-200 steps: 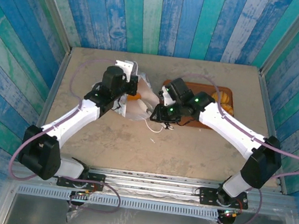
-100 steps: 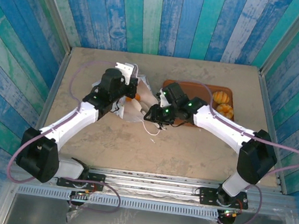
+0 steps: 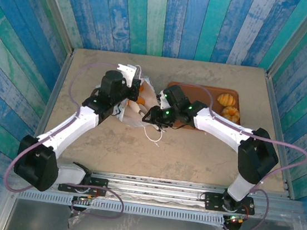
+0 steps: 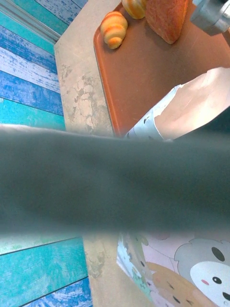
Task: Take the fake bread out of the paper bag
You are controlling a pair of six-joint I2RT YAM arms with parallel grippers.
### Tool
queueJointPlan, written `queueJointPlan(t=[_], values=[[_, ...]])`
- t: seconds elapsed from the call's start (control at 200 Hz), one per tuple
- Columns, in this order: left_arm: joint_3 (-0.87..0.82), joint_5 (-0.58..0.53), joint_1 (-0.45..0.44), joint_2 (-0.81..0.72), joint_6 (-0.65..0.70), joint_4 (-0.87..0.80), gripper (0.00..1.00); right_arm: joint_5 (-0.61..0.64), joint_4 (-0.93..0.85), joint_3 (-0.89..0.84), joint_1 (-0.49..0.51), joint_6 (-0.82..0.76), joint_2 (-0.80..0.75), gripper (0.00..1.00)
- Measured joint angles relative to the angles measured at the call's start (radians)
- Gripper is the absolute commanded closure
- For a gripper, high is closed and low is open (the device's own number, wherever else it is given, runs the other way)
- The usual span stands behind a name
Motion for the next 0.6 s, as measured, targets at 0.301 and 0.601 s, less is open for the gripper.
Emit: queueJointPlan(t=[0.301, 0.601], values=[[0.000, 0.019, 0.000, -0.014, 0.021, -0.024, 1.00, -0.017, 0.030, -0.004, 0.004, -0.011, -0.003, 0.52], [0.000, 0.022, 0.000, -0.016, 0.020, -0.027, 1.00, -0.004, 0.055, -0.021, 0.006, -0.002, -0.069, 0.51]])
